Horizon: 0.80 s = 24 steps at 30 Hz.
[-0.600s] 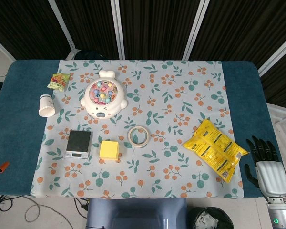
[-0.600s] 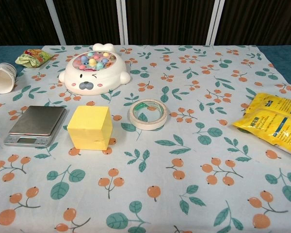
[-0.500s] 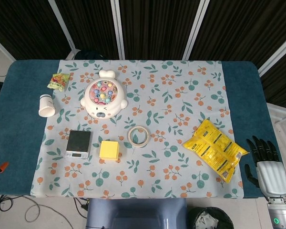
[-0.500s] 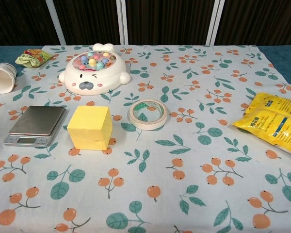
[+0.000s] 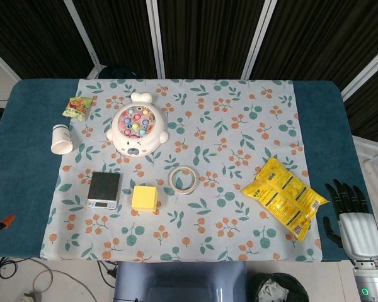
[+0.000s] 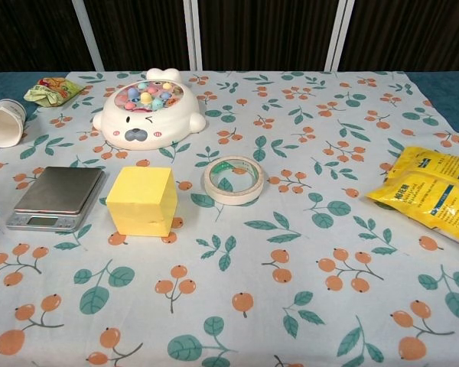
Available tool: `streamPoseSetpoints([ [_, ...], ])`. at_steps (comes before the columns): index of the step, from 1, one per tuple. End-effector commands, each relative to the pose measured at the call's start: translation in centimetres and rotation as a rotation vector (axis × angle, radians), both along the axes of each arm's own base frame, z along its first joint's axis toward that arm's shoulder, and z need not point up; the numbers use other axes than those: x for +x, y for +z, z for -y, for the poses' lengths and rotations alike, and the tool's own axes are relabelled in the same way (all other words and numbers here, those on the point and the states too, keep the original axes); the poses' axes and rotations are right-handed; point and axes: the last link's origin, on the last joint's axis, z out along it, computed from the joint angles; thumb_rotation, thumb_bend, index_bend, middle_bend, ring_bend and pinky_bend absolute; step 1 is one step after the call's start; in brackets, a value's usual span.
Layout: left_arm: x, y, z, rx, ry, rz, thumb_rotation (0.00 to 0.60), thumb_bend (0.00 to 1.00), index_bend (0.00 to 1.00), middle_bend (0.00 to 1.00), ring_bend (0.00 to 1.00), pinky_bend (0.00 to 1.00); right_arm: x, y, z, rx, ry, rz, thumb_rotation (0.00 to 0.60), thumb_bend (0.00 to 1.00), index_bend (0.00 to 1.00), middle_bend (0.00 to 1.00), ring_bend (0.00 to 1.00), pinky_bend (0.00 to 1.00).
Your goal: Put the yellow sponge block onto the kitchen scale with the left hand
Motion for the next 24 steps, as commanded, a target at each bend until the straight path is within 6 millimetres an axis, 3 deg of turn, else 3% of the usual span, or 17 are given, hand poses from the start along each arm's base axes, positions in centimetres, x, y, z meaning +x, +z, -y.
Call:
streamPoseSetpoints([
  [1,-0.1,0.0,0.1,-0.004,0.003,-0.001,0.6,0.05,0.01,0.0,0.0,0.08,0.1,0.0,0.0,0.001,0.002,0.0,0.6,0.56,0.0,0.03,0.0,0.0],
  [11,1.6,-1.0,-0.8,-0.098,-0.072,0.058,0.6,0.05,0.01,0.0,0.0,0.07,-0.3,-0.1,0.1,0.005,-0.02,-0.002,0.6,0.56,0.0,0.03,0.0,0.0],
  [24,9.3,-3.9,-6.2,-0.461,-0.15,0.032,0.6,0.02,0.0,0.0,0.0,0.06,0.1,-1.0,0.1,0.042,-0.004,-0.013,0.6,0.56,0.0,0.03,0.0,0.0],
])
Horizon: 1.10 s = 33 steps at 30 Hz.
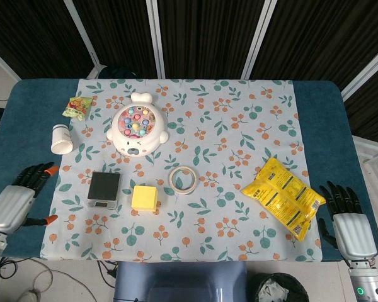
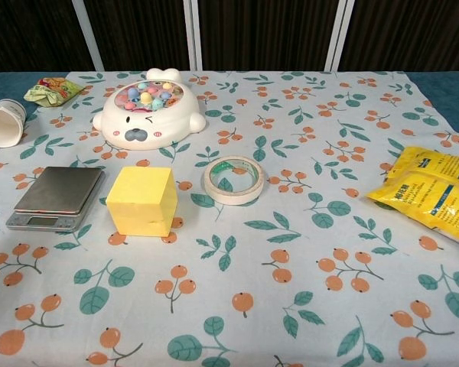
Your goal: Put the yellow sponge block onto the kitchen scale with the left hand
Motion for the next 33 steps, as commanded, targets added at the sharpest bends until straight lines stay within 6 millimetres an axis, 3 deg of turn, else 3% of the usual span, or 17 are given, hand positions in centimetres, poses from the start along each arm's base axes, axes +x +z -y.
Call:
streamPoseSetpoints([
  [1,3.4,-1.3,-2.1,-0.114,-0.039,-0.041,0.6,0.02,0.0,0.0,0.0,0.06,0.0,-0.1,0.0,0.004,0.002,-0.002,0.6,0.56,0.0,0.03,0.0,0.0],
  [8,6.3,-5.7,-4.2,-0.221,-0.073,-0.096,0.6,0.02,0.0,0.01,0.0,0.06,0.0,0.0,0.1,0.0,0.0,0.0,0.6,0.56,0.0,0.03,0.0,0.0],
  [16,8.1,-10.4,-4.8,-0.24,-0.104,-0.148,0.6,0.02,0.0,0.01,0.0,0.06,0.0,0.6,0.0,-0.02,0.001,0.009,0.6,0.56,0.0,0.03,0.0,0.0],
  [33,10.9,-16.6,-7.1,-0.261,-0.145,-0.244,0.6,0.07,0.04,0.11,0.03,0.12,-0.2,1.4,0.1,-0.043,-0.001,0.019,0.6,0.56,0.0,0.03,0.0,0.0],
])
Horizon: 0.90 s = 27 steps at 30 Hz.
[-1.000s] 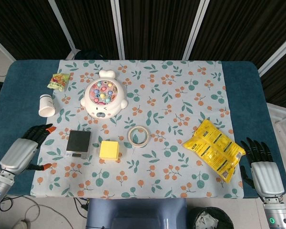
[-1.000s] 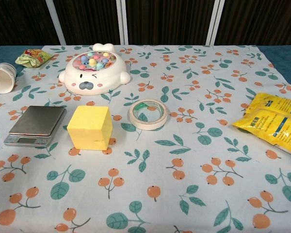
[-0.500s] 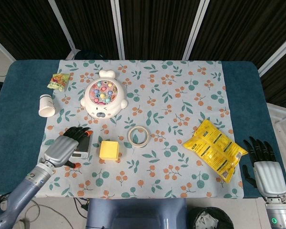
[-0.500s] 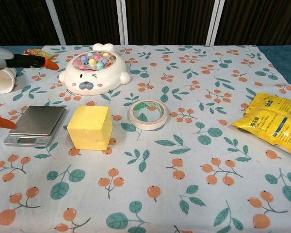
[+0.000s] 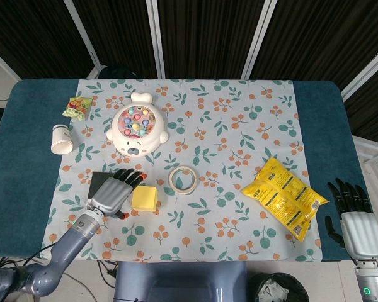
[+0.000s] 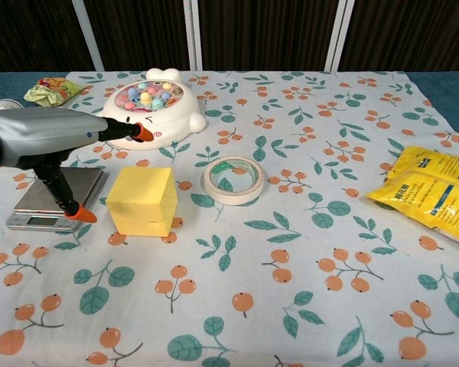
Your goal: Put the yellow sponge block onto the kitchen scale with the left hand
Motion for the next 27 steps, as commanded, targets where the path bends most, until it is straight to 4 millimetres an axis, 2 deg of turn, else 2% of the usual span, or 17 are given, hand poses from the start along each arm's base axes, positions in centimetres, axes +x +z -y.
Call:
streamPoseSetpoints([
  [1,0.4,-1.0,-0.4,-0.008,-0.023,-0.024,0.6,0.08,0.05,0.12,0.05,0.13,0.0,0.0,0.0,-0.001,0.002,0.0,0.6,0.56,0.0,0.03,0.0,0.0],
  [8,0.5,-2.2,-0.5,-0.01,-0.051,-0.055,0.6,0.14,0.08,0.19,0.11,0.2,-0.1,0.2,0.0,-0.004,-0.003,0.001,0.6,0.56,0.0,0.03,0.0,0.0],
  [12,0.4,-2.7,-0.4,-0.024,-0.059,-0.07,0.6,0.21,0.14,0.27,0.2,0.3,-0.1,0.2,0.0,-0.004,0.0,0.001,0.6,0.56,0.0,0.03,0.0,0.0],
  [16,0.4,-2.8,-0.5,-0.012,-0.088,-0.092,0.6,0.26,0.17,0.32,0.25,0.36,-0.1,0.2,0.0,-0.007,-0.001,0.001,0.6,0.56,0.0,0.03,0.0,0.0],
  [22,0.4,-1.7,-1.1,0.038,-0.091,-0.083,0.6,0.28,0.18,0.33,0.26,0.36,-0.1,0.1,0.0,-0.003,0.0,-0.001,0.6,0.56,0.0,0.03,0.0,0.0],
  [27,0.3,0.8,-1.8,0.097,-0.079,-0.036,0.6,0.28,0.18,0.32,0.25,0.36,-0.1,0.0,0.0,-0.001,0.0,-0.003,0.6,0.56,0.0,0.03,0.0,0.0],
])
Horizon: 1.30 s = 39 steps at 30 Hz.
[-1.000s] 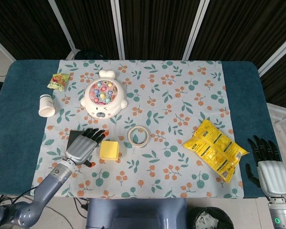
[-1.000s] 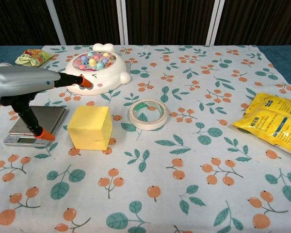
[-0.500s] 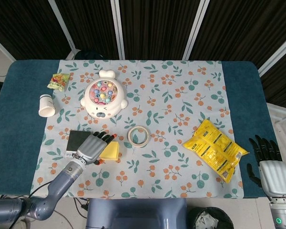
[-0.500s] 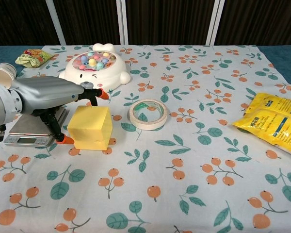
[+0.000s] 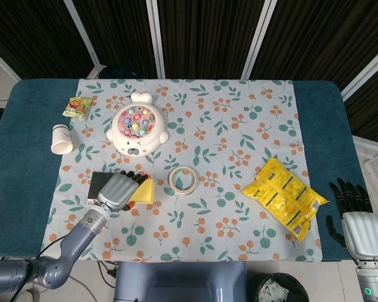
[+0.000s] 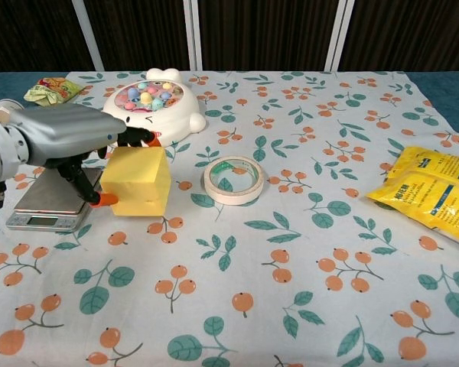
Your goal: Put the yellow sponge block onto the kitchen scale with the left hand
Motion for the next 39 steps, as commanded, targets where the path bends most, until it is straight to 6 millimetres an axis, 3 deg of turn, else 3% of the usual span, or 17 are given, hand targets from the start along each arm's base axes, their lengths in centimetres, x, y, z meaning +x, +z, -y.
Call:
streamPoseSetpoints([
  [1,-0.3,2.2,-0.4,0.048,0.002,0.029,0.6,0.28,0.18,0.32,0.25,0.36,0.0,-0.1,0.0,0.002,0.0,-0.001,0.6,0.56,0.0,0.03,0.0,0.0],
  [6,-2.8,5.1,-0.3,0.077,0.037,0.016,0.6,0.27,0.18,0.31,0.24,0.35,0.1,-0.3,0.0,0.008,0.002,-0.005,0.6,0.56,0.0,0.03,0.0,0.0],
  [16,-8.4,9.0,-0.1,0.092,0.092,0.0,0.6,0.27,0.18,0.31,0.24,0.35,0.3,-0.6,-0.1,0.014,0.005,-0.011,0.6,0.56,0.0,0.03,0.0,0.0],
  [24,-11.1,9.8,-1.9,0.076,0.052,-0.015,0.6,0.27,0.19,0.33,0.24,0.35,0.2,-0.7,0.0,0.015,-0.003,-0.015,0.6,0.56,0.0,0.03,0.0,0.0],
  [29,-11.1,9.6,-2.9,0.06,-0.027,-0.056,0.6,0.27,0.19,0.33,0.24,0.36,0.2,-0.8,0.0,0.015,-0.004,-0.019,0.6,0.56,0.0,0.03,0.0,0.0],
  [39,-11.9,9.0,-2.6,0.017,-0.094,-0.053,0.6,0.27,0.19,0.33,0.23,0.36,0.1,-1.0,0.1,0.023,-0.013,-0.025,0.6,0.56,0.0,0.03,0.0,0.0],
])
